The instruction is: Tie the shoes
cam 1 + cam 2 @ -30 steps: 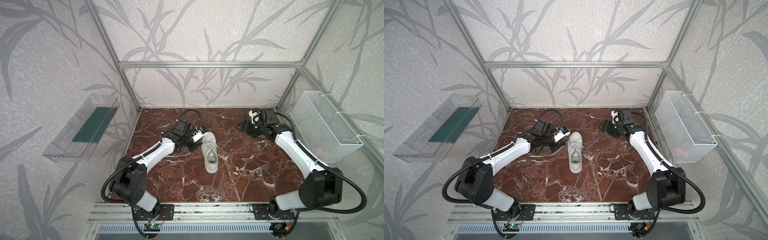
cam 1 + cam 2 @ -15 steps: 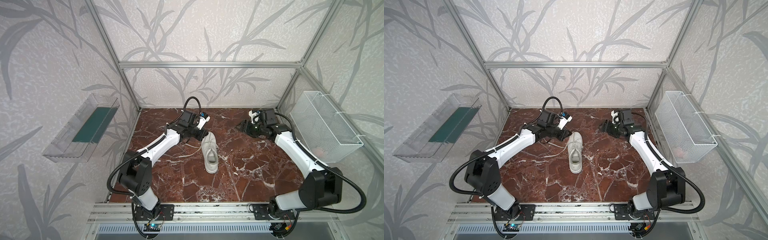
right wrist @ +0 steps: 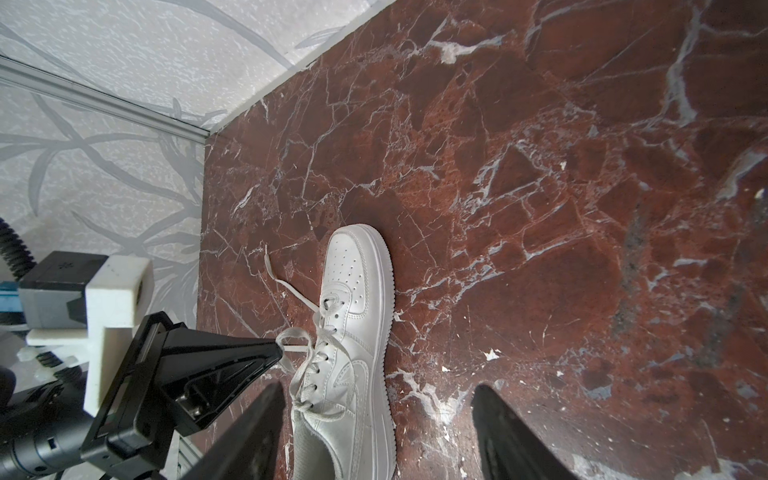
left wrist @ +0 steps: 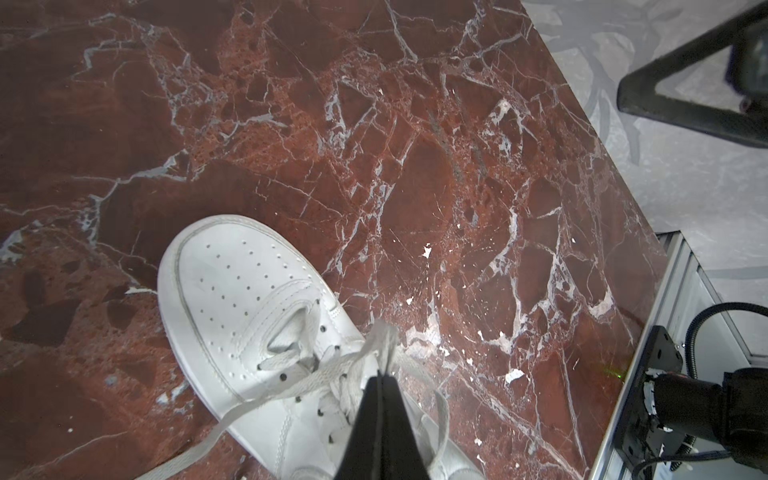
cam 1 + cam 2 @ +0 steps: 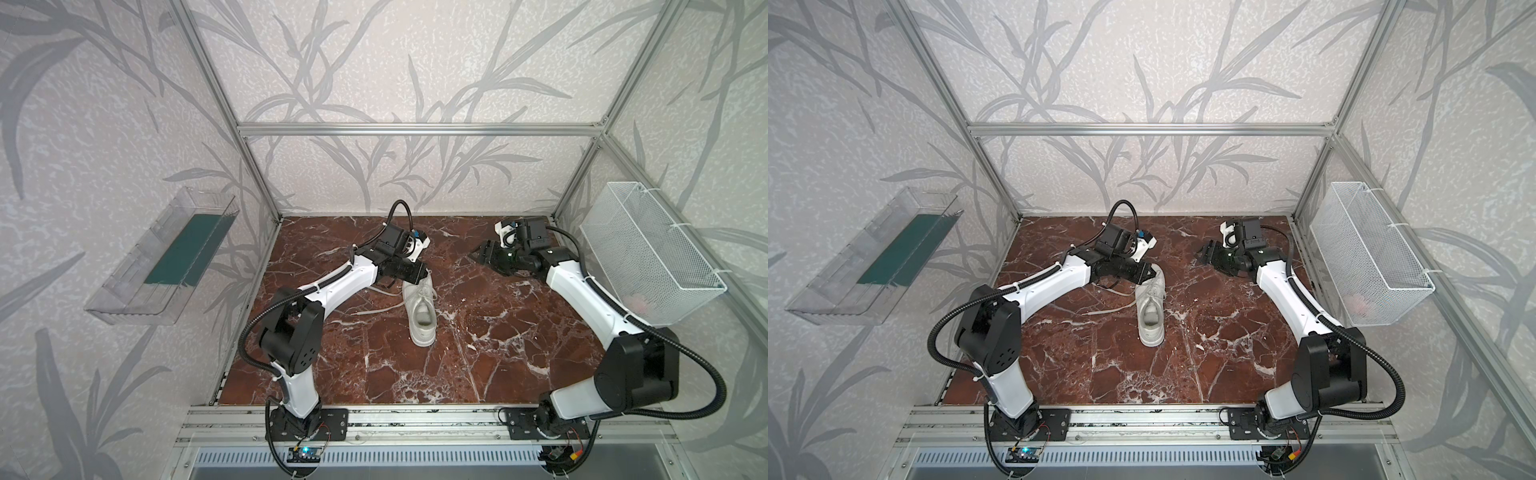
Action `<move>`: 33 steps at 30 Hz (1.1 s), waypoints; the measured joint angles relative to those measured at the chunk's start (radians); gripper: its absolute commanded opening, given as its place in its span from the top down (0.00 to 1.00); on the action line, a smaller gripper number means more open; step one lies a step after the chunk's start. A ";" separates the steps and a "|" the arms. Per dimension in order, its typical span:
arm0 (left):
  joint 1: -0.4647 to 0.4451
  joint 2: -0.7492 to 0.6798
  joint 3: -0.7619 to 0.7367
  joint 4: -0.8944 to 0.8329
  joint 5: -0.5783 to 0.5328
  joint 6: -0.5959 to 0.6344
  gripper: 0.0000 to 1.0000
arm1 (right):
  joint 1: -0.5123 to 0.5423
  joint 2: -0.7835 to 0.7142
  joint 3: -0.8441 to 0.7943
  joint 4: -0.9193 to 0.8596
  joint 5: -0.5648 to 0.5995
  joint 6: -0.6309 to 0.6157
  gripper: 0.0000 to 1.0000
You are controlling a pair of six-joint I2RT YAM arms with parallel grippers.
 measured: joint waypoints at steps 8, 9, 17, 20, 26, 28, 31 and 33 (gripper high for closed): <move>-0.001 0.058 0.088 -0.010 -0.026 -0.016 1.00 | 0.000 0.002 0.000 0.007 -0.001 0.000 0.28; -0.001 0.068 0.089 -0.010 -0.026 -0.019 1.00 | 0.000 0.002 0.000 0.007 -0.001 0.000 0.28; -0.002 0.139 0.097 -0.026 -0.031 -0.034 1.00 | -0.001 0.002 0.000 0.008 -0.008 0.000 0.29; -0.002 0.162 0.121 -0.043 -0.031 -0.037 1.00 | -0.001 0.002 0.000 0.008 -0.009 0.000 0.29; -0.003 0.178 0.134 -0.074 -0.031 -0.034 0.95 | -0.001 0.002 -0.009 0.009 -0.009 0.000 0.29; -0.003 0.178 0.134 -0.084 -0.032 -0.031 0.91 | -0.001 0.002 -0.014 0.009 -0.008 0.000 0.29; -0.003 0.178 0.134 -0.093 -0.033 -0.024 0.80 | -0.001 0.002 -0.018 0.009 -0.009 0.000 0.29; -0.003 0.178 0.135 -0.103 -0.036 -0.022 0.75 | -0.001 0.001 -0.018 0.010 -0.009 0.000 0.29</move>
